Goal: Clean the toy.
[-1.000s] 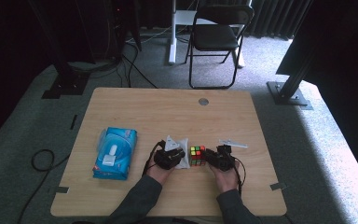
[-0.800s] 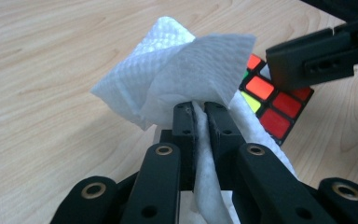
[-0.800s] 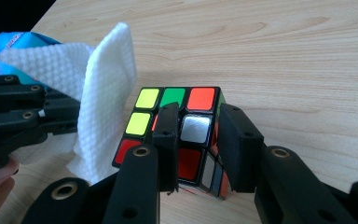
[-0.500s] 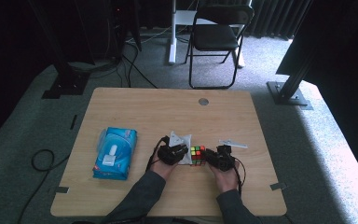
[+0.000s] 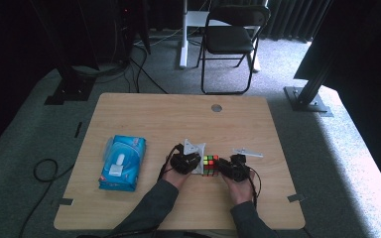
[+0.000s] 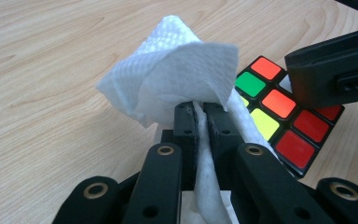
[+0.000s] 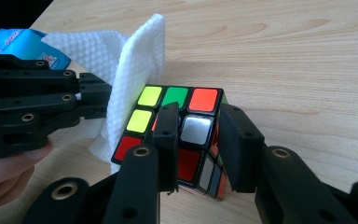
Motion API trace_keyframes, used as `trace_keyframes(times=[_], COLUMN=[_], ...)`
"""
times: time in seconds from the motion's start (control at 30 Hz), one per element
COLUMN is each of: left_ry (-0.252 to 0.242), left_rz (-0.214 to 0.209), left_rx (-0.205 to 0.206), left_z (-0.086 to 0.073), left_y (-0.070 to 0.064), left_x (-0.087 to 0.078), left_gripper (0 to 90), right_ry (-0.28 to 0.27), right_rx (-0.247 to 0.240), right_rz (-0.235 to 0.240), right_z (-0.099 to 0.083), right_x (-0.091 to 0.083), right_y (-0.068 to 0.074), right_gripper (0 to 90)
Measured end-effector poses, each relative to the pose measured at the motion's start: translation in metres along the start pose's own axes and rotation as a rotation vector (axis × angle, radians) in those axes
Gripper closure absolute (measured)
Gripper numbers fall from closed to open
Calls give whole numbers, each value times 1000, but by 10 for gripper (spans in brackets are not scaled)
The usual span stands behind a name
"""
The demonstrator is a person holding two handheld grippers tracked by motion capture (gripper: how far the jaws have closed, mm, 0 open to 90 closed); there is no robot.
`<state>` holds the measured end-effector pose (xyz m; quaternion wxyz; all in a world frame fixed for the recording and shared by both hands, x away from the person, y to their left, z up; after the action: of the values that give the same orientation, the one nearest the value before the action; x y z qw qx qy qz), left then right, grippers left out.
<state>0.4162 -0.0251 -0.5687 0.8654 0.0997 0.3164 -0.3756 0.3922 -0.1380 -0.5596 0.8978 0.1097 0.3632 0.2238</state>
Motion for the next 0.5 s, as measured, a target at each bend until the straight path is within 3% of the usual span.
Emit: trace_keyframes(times=[0.3, 0.4, 0.5], left_ry=[66, 101, 94], left_rz=[9, 23, 21], left_rx=[-11, 11, 7], left_z=[-17, -25, -26], left_y=[1, 1, 1], left_x=[14, 21, 21], left_gripper=[854, 854, 855], right_ry=[-1, -2, -4], right_rx=[1, 1, 1], right_rz=[0, 0, 0], right_z=[0, 0, 0], right_x=[0, 0, 0], right_y=[0, 0, 0], right_gripper=[693, 693, 692])
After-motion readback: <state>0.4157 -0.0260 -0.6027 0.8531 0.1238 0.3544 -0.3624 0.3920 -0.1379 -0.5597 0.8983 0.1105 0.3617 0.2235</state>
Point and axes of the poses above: each handheld gripper's, and its own axes: x roughly forward along the jaws, z roughly out of its top, y roughly to its left, the point moved 9 cm from there along x, roughly forward along the jaws, and after that the axes turned 1 degree about -z, right-handed, at the moved point
